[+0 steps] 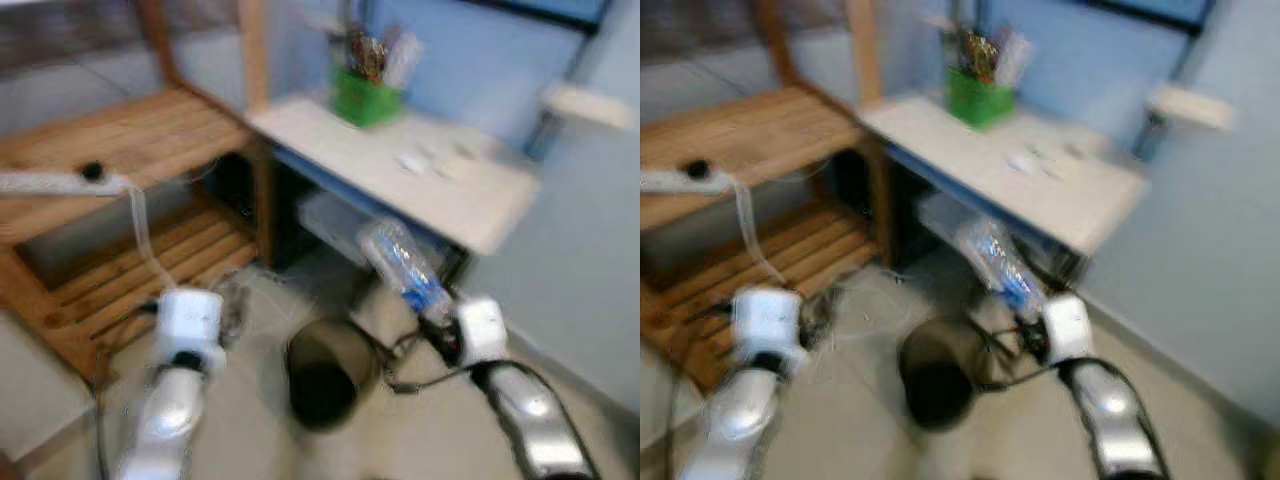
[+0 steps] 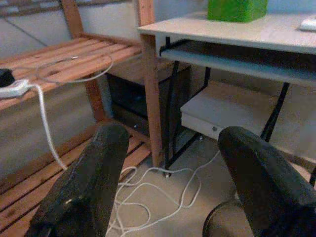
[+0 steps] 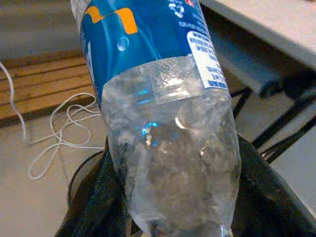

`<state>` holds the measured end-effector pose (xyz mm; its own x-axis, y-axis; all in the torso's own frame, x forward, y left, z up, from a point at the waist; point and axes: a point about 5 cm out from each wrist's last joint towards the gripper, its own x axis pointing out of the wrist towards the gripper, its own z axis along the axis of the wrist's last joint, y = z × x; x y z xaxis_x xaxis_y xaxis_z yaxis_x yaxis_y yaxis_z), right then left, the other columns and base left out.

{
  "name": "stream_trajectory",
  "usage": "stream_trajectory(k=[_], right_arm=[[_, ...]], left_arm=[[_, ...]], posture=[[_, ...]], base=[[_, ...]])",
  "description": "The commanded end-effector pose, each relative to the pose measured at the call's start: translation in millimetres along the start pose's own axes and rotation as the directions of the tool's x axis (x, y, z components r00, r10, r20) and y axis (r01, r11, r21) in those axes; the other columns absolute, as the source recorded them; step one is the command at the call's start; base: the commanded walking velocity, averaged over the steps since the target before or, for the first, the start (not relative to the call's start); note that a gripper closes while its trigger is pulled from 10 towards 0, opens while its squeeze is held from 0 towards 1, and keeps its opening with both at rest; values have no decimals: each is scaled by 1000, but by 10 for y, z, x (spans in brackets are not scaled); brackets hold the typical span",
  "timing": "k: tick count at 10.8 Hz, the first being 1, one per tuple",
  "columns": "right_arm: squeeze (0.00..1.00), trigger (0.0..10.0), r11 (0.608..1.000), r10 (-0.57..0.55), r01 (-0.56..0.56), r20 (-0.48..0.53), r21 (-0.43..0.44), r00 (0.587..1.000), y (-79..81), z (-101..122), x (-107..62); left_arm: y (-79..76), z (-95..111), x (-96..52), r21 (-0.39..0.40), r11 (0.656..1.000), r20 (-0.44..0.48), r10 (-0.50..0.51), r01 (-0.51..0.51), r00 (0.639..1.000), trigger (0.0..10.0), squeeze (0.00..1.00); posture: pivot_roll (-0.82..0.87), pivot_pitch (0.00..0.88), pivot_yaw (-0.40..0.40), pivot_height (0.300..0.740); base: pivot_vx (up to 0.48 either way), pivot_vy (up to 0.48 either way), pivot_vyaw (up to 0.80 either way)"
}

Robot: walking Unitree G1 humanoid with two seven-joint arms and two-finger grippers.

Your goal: Clean up the room

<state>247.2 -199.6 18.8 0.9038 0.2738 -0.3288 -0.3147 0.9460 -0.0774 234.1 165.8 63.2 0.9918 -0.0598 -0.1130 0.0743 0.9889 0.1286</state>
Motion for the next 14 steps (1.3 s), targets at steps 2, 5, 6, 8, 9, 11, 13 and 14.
stream_trajectory(k=[2, 5, 6, 8, 9, 11, 13, 14], right_arm=[[0, 10000, 1000, -15, 15, 52, -5, 999, -5, 118, 37], [0, 10000, 1000, -7, 7, 53, 0, 999, 48, 103, 50], [0, 10000, 1000, -1, 1, 54, 1, 999, 69, 101, 57], [0, 10000, 1000, 4, -4, 54, 5, 999, 89, 93, 60], [0, 10000, 1000, 4, -4, 53, 7, 999, 93, 88, 58], [0, 10000, 1000, 14, -15, 42, 13, 999, 117, 58, 56], [0, 10000, 985, 171, -171, -33, -1, 985, 320, -69, 40], [0, 10000, 981, 191, -191, -56, 7, 980, 368, -124, 46]], left_arm=[[66, 50, 39, 54, 999, 14, 6, -7, 1000, 10000, 0], [42, 91, 49, 81, 997, 30, -14, 12, 999, 10000, 0], [43, 96, 51, 84, 996, 30, -16, 14, 999, 10000, 0], [39, 106, 47, 94, 995, 31, -25, 22, 999, 10000, 0], [28, 109, 46, 98, 995, 31, -30, 27, 999, 10000, 0], [32, 112, 36, 79, 997, 36, -24, 22, 999, 10000, 0], [43, 65, 33, 72, 997, -7, -8, 8, 1000, 10000, 0], [14, 63, 25, 73, 997, -10, -37, 38, 999, 10000, 0]], posture=[[6, 0, -41, 740], [9, 0, -36, 740], [10, 0, -33, 740], [12, 0, -28, 740], [12, 0, -26, 740], [12, 0, -22, 740], [19, 8, -18, 740], [30, 22, -17, 740]], base=[[0, 0, 0], [236, -90, 0], [394, -270, 0], [394, -268, 0], [394, -270, 0], [394, -268, 0], [0, 0, 0], [0, 0, 0]])
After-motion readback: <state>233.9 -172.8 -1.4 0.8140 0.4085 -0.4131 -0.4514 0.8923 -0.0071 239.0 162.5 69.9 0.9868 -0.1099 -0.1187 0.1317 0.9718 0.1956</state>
